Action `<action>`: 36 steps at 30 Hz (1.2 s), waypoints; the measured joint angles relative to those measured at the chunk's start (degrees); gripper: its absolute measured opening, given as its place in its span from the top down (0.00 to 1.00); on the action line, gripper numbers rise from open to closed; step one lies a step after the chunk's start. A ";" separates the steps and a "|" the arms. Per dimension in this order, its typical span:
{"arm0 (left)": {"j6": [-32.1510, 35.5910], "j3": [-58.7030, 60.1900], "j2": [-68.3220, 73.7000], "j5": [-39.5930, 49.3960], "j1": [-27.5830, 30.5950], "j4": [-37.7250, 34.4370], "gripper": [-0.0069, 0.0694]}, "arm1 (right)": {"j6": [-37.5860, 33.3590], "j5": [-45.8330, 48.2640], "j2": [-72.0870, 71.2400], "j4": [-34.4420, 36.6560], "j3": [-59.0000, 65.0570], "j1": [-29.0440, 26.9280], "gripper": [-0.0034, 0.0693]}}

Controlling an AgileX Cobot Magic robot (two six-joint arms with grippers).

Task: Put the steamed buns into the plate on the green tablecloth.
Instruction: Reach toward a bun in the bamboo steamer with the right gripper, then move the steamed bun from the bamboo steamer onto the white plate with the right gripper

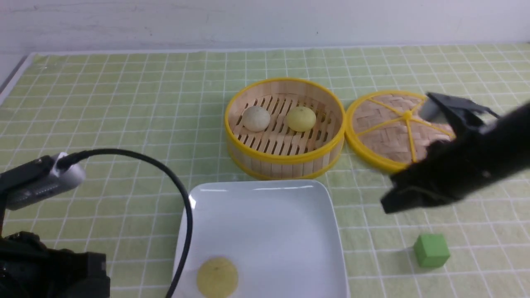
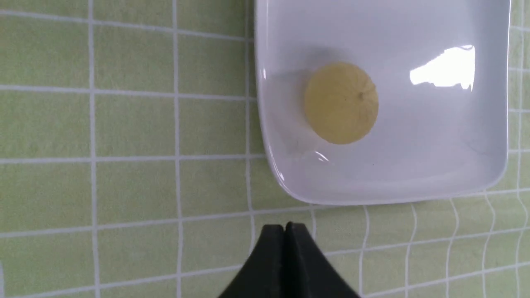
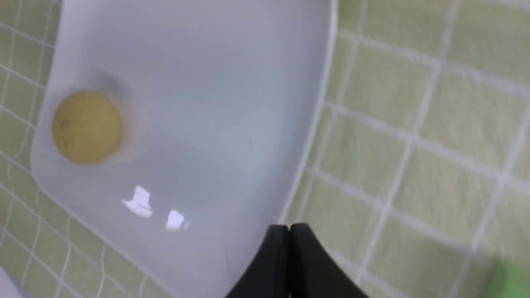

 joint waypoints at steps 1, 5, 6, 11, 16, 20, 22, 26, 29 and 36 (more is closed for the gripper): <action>0.00 0.00 0.00 -0.18 0.00 0.00 0.90 | -1.20 -0.05 3.01 0.05 -3.69 0.92 0.93; 0.00 -0.06 -0.05 -0.67 0.00 0.00 0.89 | -1.73 -0.11 13.28 -0.08 -17.68 3.76 0.89; 0.00 -0.06 -0.05 -0.67 0.00 0.00 0.89 | -1.10 0.17 15.59 -0.45 -21.13 4.03 0.88; 0.00 -0.06 -0.05 -0.67 0.00 0.00 0.88 | 1.93 1.83 25.41 -5.33 -36.29 4.16 0.79; 0.00 -0.06 -0.05 -0.82 0.00 0.00 0.88 | 5.87 2.85 35.35 -11.61 -49.90 4.11 0.57; 0.00 -0.06 -0.05 -0.88 0.00 0.00 0.87 | 6.70 2.42 40.55 -17.86 -56.06 4.11 0.40; 0.00 -0.06 -0.05 -1.09 0.00 0.00 0.87 | 6.90 1.83 41.32 -19.08 -56.64 4.11 0.37; 0.00 -0.06 -0.05 -2.31 0.00 0.05 0.87 | 7.10 0.10 43.59 -20.26 -57.20 4.11 0.40; 0.00 -0.06 -0.05 -2.53 0.00 0.27 0.86 | 7.10 -0.47 45.08 -20.16 -57.26 4.11 0.62; 0.00 -0.06 -0.05 -1.98 0.00 4.37 0.84 | 7.85 7.66 40.65 -20.21 -57.26 4.05 0.94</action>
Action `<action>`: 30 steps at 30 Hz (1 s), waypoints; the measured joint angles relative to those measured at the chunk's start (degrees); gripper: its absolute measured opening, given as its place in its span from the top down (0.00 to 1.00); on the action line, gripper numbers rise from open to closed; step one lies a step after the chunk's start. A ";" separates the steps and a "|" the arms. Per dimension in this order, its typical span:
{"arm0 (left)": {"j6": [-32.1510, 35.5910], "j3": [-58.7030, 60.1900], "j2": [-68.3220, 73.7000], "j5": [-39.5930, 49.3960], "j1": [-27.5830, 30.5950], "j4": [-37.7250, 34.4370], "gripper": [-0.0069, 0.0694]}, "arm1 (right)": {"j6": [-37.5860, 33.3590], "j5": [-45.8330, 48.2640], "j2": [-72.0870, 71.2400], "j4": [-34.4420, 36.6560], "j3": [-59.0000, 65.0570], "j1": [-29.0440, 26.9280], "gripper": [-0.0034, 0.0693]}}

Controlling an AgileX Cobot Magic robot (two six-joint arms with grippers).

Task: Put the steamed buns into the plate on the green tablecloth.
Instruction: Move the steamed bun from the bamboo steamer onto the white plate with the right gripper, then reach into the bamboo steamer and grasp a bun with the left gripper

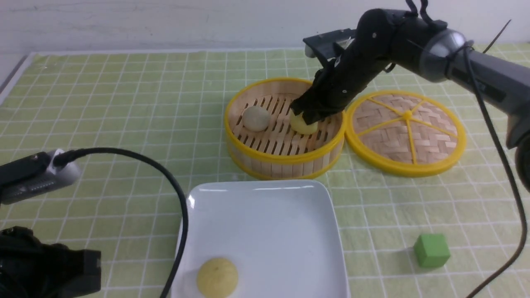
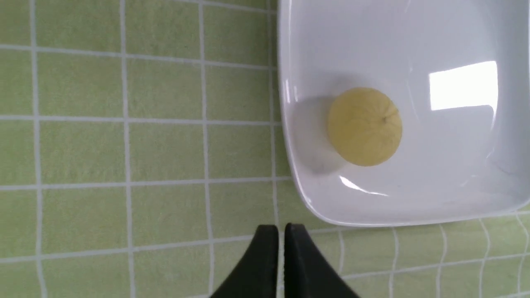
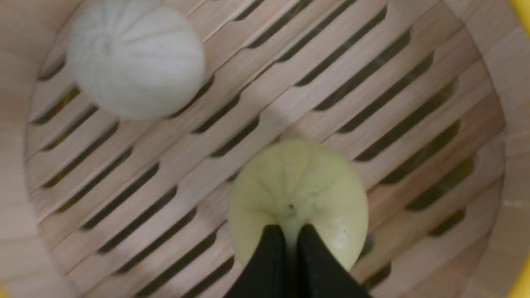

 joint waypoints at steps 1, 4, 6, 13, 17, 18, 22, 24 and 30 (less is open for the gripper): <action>0.00 0.00 0.00 0.00 0.00 0.29 0.84 | 0.00 0.59 0.00 0.00 0.00 0.00 0.94; 0.00 0.00 0.00 0.05 0.00 1.88 0.83 | 0.44 11.54 -7.37 0.53 0.00 0.00 0.93; 0.00 0.00 0.00 -0.01 0.00 1.87 0.83 | 1.32 12.89 -10.03 1.20 0.66 0.05 0.93; 0.00 0.00 0.00 -0.17 0.00 1.87 0.82 | 3.57 14.02 -19.20 7.42 15.19 3.89 0.92; 0.00 0.00 0.00 -0.76 0.00 1.87 0.81 | 3.57 13.61 -18.41 7.60 25.89 8.45 0.90; 0.00 0.00 0.00 -0.77 0.00 1.87 0.81 | 3.57 12.49 -17.93 7.29 27.80 9.36 0.88; 0.00 0.00 0.00 -0.92 0.00 1.76 0.81 | 3.81 6.89 -15.24 5.32 30.66 10.92 0.69; 0.00 0.00 0.00 -1.07 0.00 1.69 0.81 | 4.05 6.42 -14.82 5.10 30.72 10.92 0.62; 0.00 0.00 0.00 -1.64 0.00 0.73 0.80 | 4.39 12.15 -14.98 3.57 27.77 10.49 0.22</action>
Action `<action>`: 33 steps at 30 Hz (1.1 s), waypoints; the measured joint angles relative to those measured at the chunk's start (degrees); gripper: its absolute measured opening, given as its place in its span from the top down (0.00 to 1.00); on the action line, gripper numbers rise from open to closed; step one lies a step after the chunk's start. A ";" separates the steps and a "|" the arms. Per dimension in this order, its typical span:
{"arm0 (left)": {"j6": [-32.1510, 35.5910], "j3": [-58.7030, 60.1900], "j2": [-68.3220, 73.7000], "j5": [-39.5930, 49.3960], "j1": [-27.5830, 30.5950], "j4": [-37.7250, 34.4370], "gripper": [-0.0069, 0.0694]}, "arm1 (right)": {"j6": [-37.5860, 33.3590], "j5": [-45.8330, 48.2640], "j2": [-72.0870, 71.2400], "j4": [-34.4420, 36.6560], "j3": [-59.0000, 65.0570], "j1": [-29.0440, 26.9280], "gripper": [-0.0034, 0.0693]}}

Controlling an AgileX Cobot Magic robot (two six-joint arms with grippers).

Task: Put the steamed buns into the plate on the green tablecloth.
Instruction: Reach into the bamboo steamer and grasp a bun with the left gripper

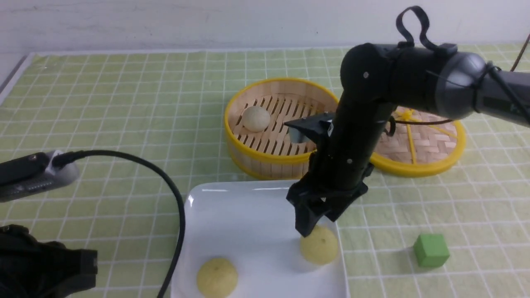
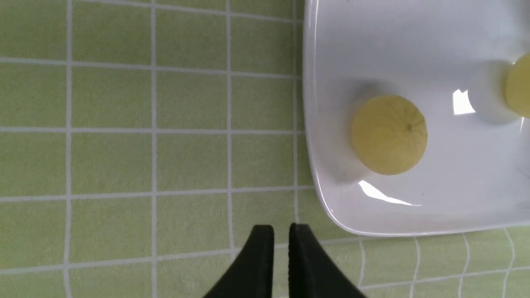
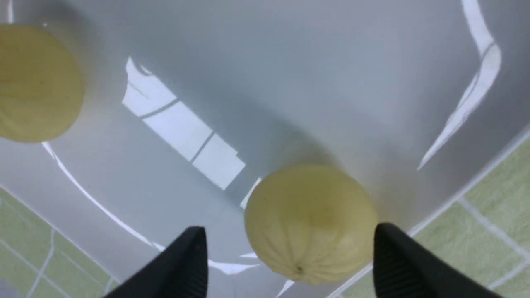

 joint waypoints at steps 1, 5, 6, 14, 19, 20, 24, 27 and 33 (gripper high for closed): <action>0.00 0.00 0.00 -0.39 0.00 -0.39 0.80 | -0.05 0.21 -0.52 -0.90 -0.18 -0.29 0.21; 0.00 0.00 0.00 -1.39 0.00 -0.87 0.80 | 1.15 0.54 -4.23 -6.00 0.10 -1.38 0.34; 0.00 0.00 0.06 -1.39 0.00 -0.94 0.80 | 1.27 0.54 -4.51 -6.31 0.15 -1.39 0.34; 1.47 -5.73 9.30 -1.30 0.00 -3.98 0.84 | 4.13 0.95 -20.17 -16.38 9.67 -1.92 0.96; 9.17 -19.47 25.04 1.54 0.00 -9.70 0.91 | 4.37 1.43 -31.52 -16.53 21.41 -1.92 0.97; 9.76 -21.61 27.77 2.51 0.00 -10.61 0.91 | 4.39 1.43 -32.84 -16.25 23.18 -1.92 0.97; 10.30 -31.37 37.15 4.32 -2.40 -11.34 0.89 | 5.35 -0.51 -38.10 -14.38 31.88 -1.92 0.97; 9.41 -38.45 43.65 4.37 -6.32 -10.31 0.81 | 6.34 -3.43 -41.27 -12.59 38.53 -1.92 0.97; 1.18 -53.71 55.41 4.37 -12.36 -5.60 0.62 | 7.68 -10.52 -44.92 -11.26 45.42 -1.92 0.97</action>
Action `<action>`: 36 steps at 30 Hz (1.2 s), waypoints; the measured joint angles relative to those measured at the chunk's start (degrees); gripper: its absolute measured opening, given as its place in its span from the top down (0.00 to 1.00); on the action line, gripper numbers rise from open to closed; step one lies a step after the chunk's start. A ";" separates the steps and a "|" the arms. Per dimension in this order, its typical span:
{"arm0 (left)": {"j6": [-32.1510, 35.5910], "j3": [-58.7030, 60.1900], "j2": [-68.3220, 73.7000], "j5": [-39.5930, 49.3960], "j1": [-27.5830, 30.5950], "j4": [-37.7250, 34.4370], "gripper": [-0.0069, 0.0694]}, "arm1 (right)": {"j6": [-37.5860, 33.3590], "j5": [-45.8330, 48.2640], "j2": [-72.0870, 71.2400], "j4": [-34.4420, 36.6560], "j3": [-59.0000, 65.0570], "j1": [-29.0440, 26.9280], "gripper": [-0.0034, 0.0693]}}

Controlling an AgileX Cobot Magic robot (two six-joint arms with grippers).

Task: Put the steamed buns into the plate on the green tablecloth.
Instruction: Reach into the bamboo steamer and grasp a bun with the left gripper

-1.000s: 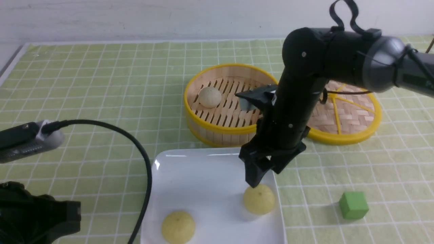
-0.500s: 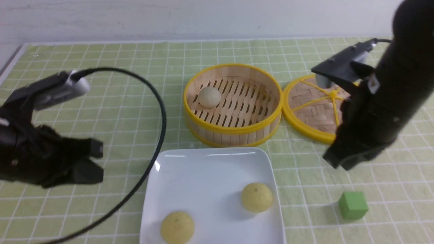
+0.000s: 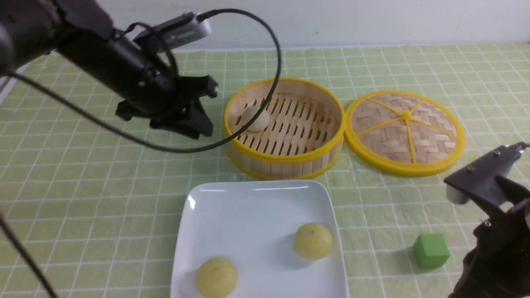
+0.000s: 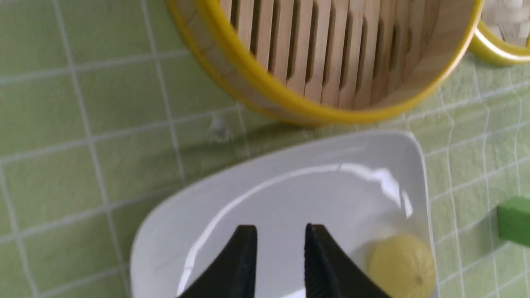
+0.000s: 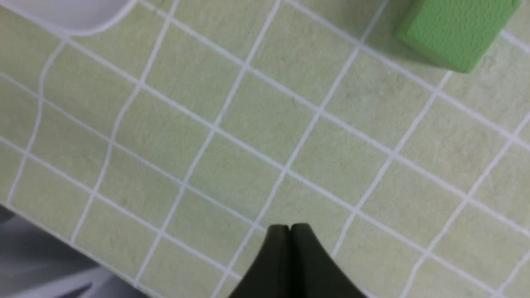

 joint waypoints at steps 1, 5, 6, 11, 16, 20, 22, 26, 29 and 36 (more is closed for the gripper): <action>-0.77 -2.70 1.46 0.00 -0.81 0.88 0.60 | 0.54 -1.29 -0.43 0.45 0.89 0.00 0.97; -3.14 -16.15 11.49 0.34 -4.16 3.78 0.51 | 2.00 -9.92 -1.64 3.35 4.66 0.00 0.97; -3.41 -21.31 15.91 0.39 -5.15 4.15 0.50 | 2.00 -12.23 -1.76 4.09 6.01 0.00 0.96; -3.56 -34.53 25.98 0.29 -6.46 5.73 0.52 | 0.82 -16.22 -1.82 4.11 7.57 0.00 0.96; -3.61 -40.43 32.67 0.22 -6.46 6.44 0.54 | -1.61 -18.55 -1.84 3.76 7.83 0.00 0.96; -3.61 -40.97 34.53 0.11 -6.46 9.19 0.54 | -1.87 -19.66 -1.84 3.37 7.83 0.00 0.96; -3.61 -41.11 34.81 -0.38 -6.46 10.95 0.54 | -2.09 -19.94 -1.84 3.17 7.83 0.00 0.95; -3.61 -41.45 34.85 -0.67 -6.46 11.82 0.54 | -2.22 -20.06 -1.84 3.10 7.83 0.00 0.95; -4.45 -41.45 34.85 -0.20 -6.46 12.15 0.58 | -2.29 -20.33 -1.84 2.99 7.83 0.00 0.95; -8.51 -41.45 34.79 0.85 -6.46 17.91 0.87 | -2.30 -21.18 -1.84 3.20 7.83 0.00 0.95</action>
